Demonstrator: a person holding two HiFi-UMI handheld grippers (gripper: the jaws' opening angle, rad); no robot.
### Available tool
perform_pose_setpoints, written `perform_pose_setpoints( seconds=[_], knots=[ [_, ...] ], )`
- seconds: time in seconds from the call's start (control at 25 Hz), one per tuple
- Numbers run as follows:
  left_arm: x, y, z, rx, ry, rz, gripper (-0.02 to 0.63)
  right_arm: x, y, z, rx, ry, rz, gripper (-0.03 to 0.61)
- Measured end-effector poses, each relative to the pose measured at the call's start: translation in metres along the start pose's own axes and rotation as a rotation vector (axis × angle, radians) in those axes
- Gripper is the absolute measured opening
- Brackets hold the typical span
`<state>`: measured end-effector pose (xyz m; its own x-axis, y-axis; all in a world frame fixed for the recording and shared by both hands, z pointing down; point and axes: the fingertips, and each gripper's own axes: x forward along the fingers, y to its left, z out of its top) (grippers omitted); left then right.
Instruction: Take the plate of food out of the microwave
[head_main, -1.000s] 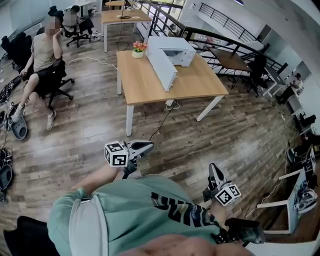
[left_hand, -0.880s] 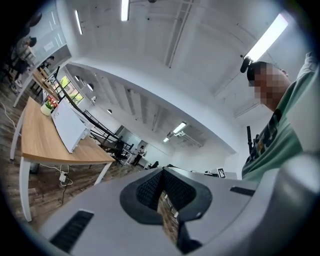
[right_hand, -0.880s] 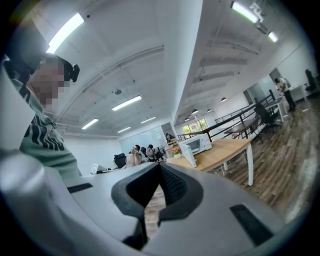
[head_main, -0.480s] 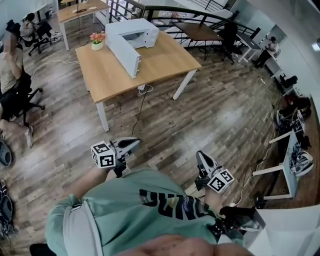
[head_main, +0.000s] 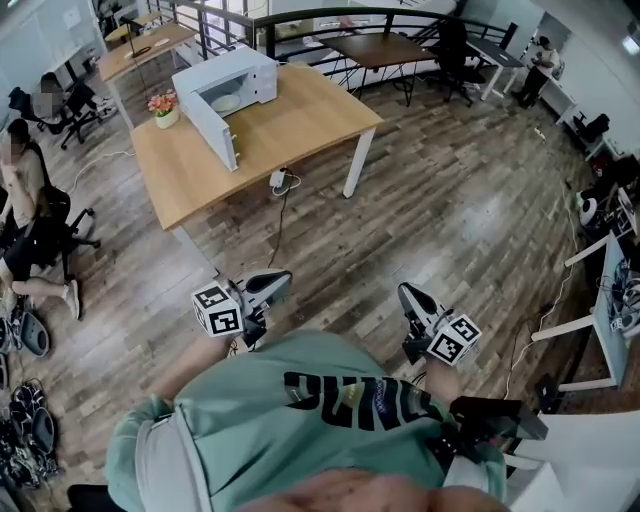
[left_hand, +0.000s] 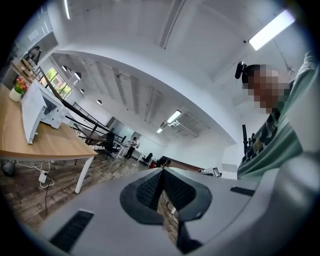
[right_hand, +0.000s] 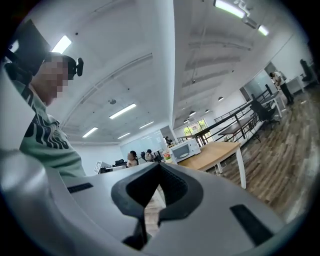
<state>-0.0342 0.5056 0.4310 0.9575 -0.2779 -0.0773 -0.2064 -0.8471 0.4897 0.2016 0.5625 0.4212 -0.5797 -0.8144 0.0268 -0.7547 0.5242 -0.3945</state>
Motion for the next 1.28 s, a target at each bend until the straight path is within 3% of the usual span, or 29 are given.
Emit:
perform_pose_setpoints(
  seconds=[0.32,0.72,1.0,1.28],
  knots=[
    [0.088,-0.006,-0.006,0.013,-0.01,0.05,0.003,-0.027,-0.077,0.031,-0.046,0.005,0.068,0.005],
    [0.121,0.017,0.005,0.016,0.018,0.056,0.003,-0.029,-0.123,0.032,-0.002,-0.012,0.047,0.005],
    [0.12,0.078,0.027,-0.003,-0.012,0.011,0.003,0.031,-0.136,0.04,-0.038,0.005,0.01,0.005],
    [0.095,0.169,0.107,0.057,-0.045,-0.045,0.003,0.145,-0.131,0.073,-0.103,-0.022,-0.009,0.005]
  ],
)
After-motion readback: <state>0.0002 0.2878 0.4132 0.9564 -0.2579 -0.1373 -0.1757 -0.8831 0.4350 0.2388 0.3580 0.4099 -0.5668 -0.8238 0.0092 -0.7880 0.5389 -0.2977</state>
